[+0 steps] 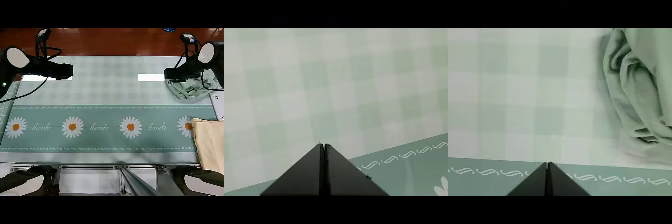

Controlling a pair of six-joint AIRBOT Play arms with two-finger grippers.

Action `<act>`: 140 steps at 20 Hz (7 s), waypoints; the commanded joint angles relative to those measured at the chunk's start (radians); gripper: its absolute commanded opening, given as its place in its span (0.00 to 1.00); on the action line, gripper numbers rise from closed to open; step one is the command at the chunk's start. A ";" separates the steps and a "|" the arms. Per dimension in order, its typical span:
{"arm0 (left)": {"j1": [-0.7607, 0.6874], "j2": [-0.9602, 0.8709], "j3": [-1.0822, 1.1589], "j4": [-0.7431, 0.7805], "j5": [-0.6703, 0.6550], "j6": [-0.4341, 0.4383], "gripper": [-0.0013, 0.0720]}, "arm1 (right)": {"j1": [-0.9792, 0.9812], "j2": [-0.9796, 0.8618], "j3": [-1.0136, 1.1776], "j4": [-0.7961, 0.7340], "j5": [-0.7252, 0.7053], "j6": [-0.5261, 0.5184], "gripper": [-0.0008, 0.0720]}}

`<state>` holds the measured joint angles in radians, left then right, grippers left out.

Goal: Fold the shirts.

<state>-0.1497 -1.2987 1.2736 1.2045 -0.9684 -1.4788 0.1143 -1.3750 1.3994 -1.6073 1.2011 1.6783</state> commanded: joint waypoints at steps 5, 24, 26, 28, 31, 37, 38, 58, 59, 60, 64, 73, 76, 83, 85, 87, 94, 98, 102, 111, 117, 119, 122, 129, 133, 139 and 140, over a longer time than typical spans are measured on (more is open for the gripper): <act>0.000 0.000 0.000 0.000 0.000 0.000 0.05 | 0.001 -0.001 0.000 0.000 0.000 0.000 0.04; 0.000 -0.010 0.000 0.001 0.109 0.000 0.05 | 0.001 0.000 0.000 -0.026 -0.266 -0.004 0.04; 0.000 -0.019 0.000 0.000 0.187 0.000 0.06 | 0.001 0.000 0.000 -0.009 -0.390 -0.003 0.04; 0.000 -0.032 0.000 0.000 0.240 -0.001 0.26 | 0.001 0.000 0.000 0.010 -0.463 -0.003 0.04; 0.002 -0.051 0.000 0.006 0.285 0.001 0.71 | 0.001 0.002 0.000 -0.011 -0.616 -0.004 0.26; 0.118 -0.053 0.000 0.049 0.279 0.000 0.71 | -0.141 -0.029 0.000 -0.330 -0.620 0.214 0.58; 0.140 -0.055 0.000 0.049 0.266 -0.001 0.71 | -0.196 -0.053 0.000 -0.324 -0.581 0.243 0.58; 0.221 -0.126 0.082 0.045 0.014 0.003 0.71 | -0.449 -0.332 0.043 0.249 -0.266 -0.145 0.04; 0.239 -0.113 0.108 0.045 -0.027 0.025 0.71 | -0.449 -0.300 0.067 0.284 -0.236 -0.174 0.04; 0.259 -0.090 0.127 0.045 -0.071 0.053 0.71 | -0.449 -0.264 0.087 0.318 -0.219 -0.194 0.04; 0.323 0.049 0.108 -0.005 -0.195 0.057 0.71 | -0.449 -0.072 0.181 0.419 -0.219 -0.240 0.04; 0.282 0.492 -0.360 -0.061 -0.158 0.056 0.71 | -0.263 0.140 0.653 0.473 -0.203 -0.284 0.04; 0.282 0.583 -0.441 -0.061 -0.158 0.056 0.71 | -0.177 0.171 0.688 0.472 -0.217 -0.307 0.04; 0.282 0.621 -0.451 -0.061 -0.136 0.056 0.71 | 0.119 0.186 0.558 0.473 0.011 -0.328 0.04; 0.282 0.621 -0.451 -0.061 -0.136 0.056 0.71 | 0.231 0.168 0.391 0.476 0.022 -0.301 0.04; 0.282 0.621 -0.451 -0.061 -0.136 0.056 0.71 | 0.359 0.135 0.189 0.476 -0.047 -0.282 0.04; 0.268 0.611 -0.452 -0.061 -0.162 0.056 0.71 | 0.620 -0.150 -0.078 0.669 -0.419 -0.246 0.04; 0.220 0.579 -0.478 -0.053 -0.175 0.059 0.71 | 0.548 -0.201 -0.045 0.753 -0.438 -0.255 0.58; 0.297 0.570 -0.478 0.021 -0.183 0.067 0.71 | 0.200 -0.085 0.073 0.704 -0.191 -0.245 0.57; 0.383 0.475 -0.898 -0.587 -0.221 0.298 0.71 | -0.463 0.220 -0.435 0.580 -0.060 -0.303 0.57; 0.168 0.222 -0.921 -0.867 0.029 0.444 0.71 | -0.478 0.201 -0.589 0.695 -0.128 -0.352 0.57; 0.143 0.152 -0.885 -0.921 0.087 0.451 0.70 | -0.478 0.163 -0.589 0.724 -0.125 -0.353 0.57; 0.145 0.099 -0.807 -0.921 0.081 0.484 0.05 | -0.467 0.089 -0.589 0.796 -0.122 -0.362 0.57; 0.145 0.098 -0.711 -0.921 0.047 0.484 0.05 | -0.225 -0.125 -0.526 0.862 -0.192 -0.367 0.57; 0.145 0.098 -0.710 -0.921 0.040 0.484 0.05 | -0.118 -0.239 -0.412 0.906 -0.204 -0.366 0.57; 0.146 0.098 -0.704 -0.916 0.042 0.490 0.05 | -0.042 -0.350 -0.233 0.936 -0.207 -0.356 0.13; 0.156 0.098 -0.684 -0.898 0.034 0.510 0.05 | -0.044 -0.344 -0.201 0.940 -0.185 -0.364 0.04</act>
<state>-0.0010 -1.2007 0.5713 0.2886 -0.9287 -0.9901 0.0483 -1.6936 1.1164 -0.6987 0.9897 1.3209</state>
